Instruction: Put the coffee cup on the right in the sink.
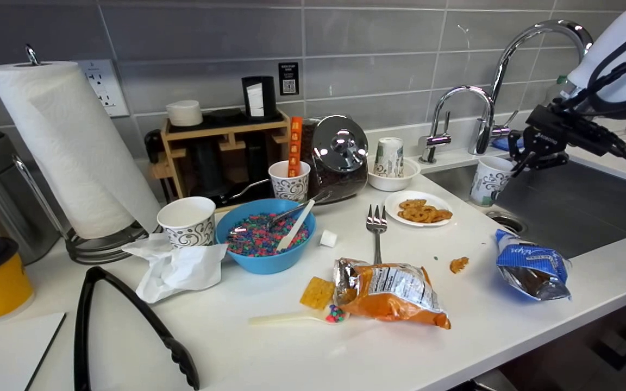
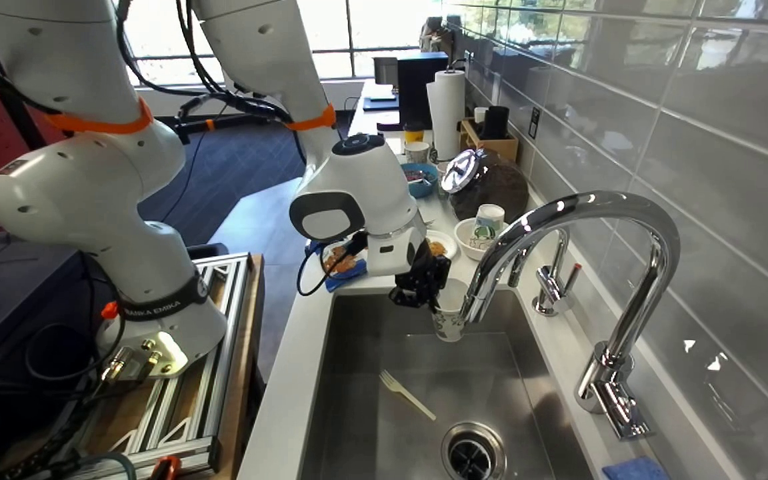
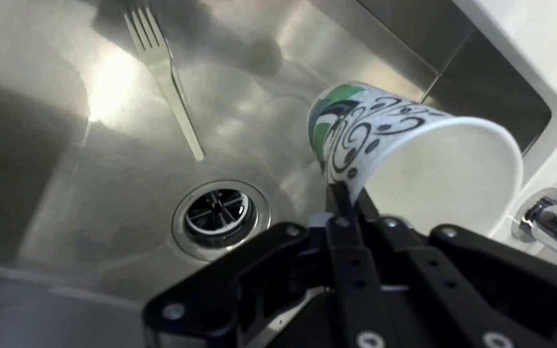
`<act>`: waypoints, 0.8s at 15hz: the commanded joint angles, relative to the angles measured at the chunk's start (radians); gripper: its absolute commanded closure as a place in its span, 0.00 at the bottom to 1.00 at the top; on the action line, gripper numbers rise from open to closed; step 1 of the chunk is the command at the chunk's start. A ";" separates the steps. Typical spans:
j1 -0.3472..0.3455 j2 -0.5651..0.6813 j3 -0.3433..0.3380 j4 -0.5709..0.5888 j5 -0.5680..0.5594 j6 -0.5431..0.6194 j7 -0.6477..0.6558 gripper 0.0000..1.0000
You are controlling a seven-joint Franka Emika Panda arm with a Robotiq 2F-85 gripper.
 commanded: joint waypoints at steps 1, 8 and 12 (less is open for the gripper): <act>-0.004 0.036 0.009 0.004 0.000 0.028 0.000 0.96; -0.083 0.088 0.083 0.043 -0.031 0.038 0.028 0.99; -0.075 0.155 0.049 0.118 -0.035 0.037 -0.022 0.99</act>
